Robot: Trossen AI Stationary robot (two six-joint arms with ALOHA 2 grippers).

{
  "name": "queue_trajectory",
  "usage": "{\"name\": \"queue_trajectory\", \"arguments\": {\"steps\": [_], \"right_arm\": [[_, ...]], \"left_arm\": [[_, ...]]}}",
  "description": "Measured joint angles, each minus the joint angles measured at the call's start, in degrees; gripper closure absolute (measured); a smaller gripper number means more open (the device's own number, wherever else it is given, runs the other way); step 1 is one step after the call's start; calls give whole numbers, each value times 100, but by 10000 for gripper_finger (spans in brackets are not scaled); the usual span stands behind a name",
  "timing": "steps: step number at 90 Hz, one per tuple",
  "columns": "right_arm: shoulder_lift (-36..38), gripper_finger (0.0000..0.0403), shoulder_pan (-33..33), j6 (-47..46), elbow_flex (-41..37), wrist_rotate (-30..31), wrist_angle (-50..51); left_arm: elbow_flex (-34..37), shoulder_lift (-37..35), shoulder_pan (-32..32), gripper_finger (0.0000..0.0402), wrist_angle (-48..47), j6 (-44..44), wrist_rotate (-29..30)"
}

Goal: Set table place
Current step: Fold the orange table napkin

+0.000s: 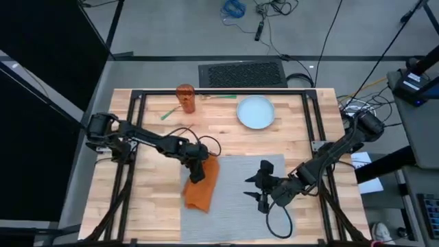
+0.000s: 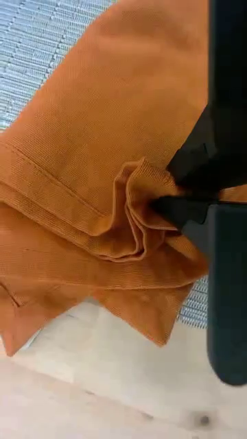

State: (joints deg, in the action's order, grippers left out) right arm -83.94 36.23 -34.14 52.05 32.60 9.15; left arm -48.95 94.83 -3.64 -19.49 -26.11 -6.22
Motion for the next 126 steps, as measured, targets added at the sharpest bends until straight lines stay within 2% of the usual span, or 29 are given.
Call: {"name": "queue_trajectory", "arguments": {"steps": [16,32,57,78,87,99,114,126], "right_arm": [[-44,200,0,-6,0,50,-130],[-44,200,0,-32,0,49,-130],[-44,200,0,-117,0,52,-127],[-42,200,0,-119,0,52,-128],[-44,200,0,-141,0,47,-124],[-42,200,4,-141,0,43,-122],[-39,200,4,-141,0,43,-123],[-39,200,4,-194,0,39,-158]], "left_arm": [[0,-37,26,401,-28,4,297],[0,-29,26,401,-126,-35,288],[0,-63,24,401,-577,-50,583],[-2,-123,13,398,-191,-166,583],[-9,-177,13,377,-247,-197,583],[-11,-286,13,329,-388,-209,595],[-11,-490,14,270,-565,-210,796],[-11,-711,13,239,-722,-209,954]]}}
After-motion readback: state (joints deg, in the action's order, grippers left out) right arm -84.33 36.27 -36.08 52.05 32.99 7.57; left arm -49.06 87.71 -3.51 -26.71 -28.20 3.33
